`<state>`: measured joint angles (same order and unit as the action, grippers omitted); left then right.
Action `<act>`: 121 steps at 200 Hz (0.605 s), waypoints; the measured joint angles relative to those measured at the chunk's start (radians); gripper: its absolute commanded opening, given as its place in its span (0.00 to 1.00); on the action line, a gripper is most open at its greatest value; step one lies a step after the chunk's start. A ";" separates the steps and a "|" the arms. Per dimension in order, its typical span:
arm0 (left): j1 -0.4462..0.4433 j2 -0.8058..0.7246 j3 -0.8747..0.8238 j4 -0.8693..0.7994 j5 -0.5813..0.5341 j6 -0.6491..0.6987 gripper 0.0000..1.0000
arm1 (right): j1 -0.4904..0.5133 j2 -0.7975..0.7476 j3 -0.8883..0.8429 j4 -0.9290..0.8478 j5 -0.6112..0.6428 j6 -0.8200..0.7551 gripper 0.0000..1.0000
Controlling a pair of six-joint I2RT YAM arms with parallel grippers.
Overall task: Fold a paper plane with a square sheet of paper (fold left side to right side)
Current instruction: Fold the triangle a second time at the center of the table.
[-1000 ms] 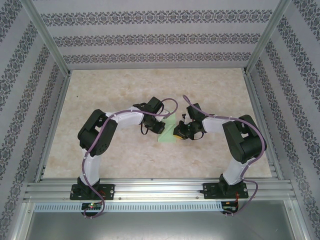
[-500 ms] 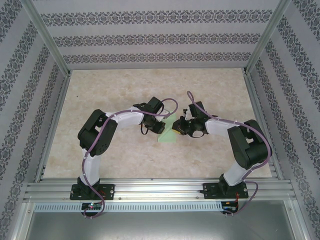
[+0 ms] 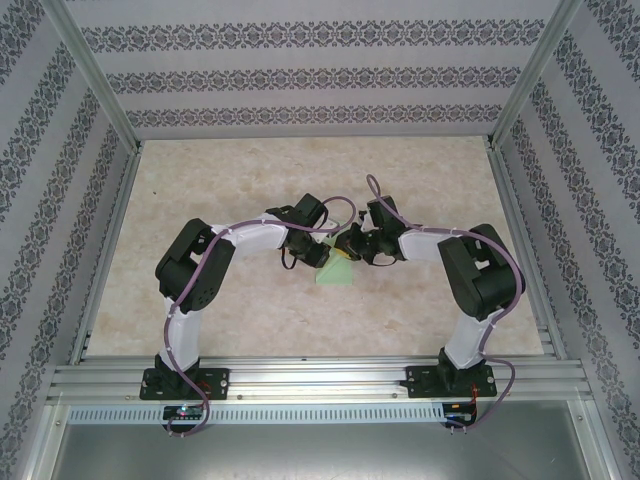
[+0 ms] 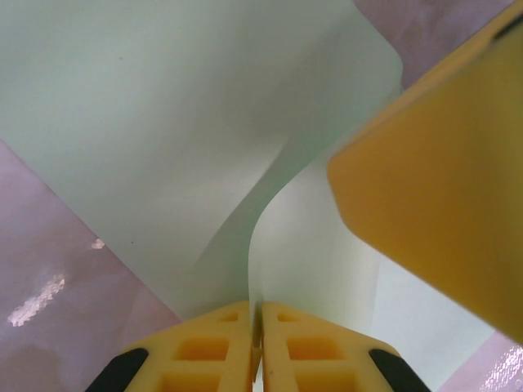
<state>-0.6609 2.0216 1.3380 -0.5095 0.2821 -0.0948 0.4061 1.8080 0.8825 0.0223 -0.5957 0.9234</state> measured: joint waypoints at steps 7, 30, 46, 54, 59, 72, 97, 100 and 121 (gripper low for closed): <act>0.000 0.000 0.000 0.000 0.000 0.000 0.12 | 0.002 0.003 0.000 -0.002 0.001 0.000 0.13; 0.000 0.000 0.000 0.000 0.000 0.000 0.12 | 0.007 0.010 0.000 -0.017 0.004 -0.001 0.13; 0.000 0.000 0.000 0.000 0.000 0.000 0.12 | 0.011 0.019 0.001 -0.028 0.011 -0.004 0.13; 0.000 0.000 0.000 0.000 0.000 0.000 0.12 | 0.013 0.026 0.001 -0.034 0.014 -0.006 0.13; 0.000 0.000 0.000 0.000 0.000 0.000 0.12 | 0.013 0.029 0.001 -0.037 0.017 -0.008 0.13; 0.000 0.000 0.000 0.000 0.000 0.000 0.12 | 0.013 0.035 0.002 -0.053 0.024 -0.016 0.13; 0.000 0.000 0.000 0.000 0.000 0.000 0.12 | 0.013 0.035 0.014 -0.095 0.040 -0.040 0.13; 0.000 0.000 0.000 0.000 0.000 0.000 0.12 | 0.013 0.035 0.017 -0.100 0.042 -0.042 0.13; 0.000 0.000 0.000 0.000 0.000 0.000 0.12 | 0.015 0.035 0.026 -0.125 0.054 -0.062 0.13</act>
<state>-0.6613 2.0216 1.3380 -0.5091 0.2821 -0.0952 0.4213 1.8435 0.9085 -0.1024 -0.5419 0.8612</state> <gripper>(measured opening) 0.118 0.131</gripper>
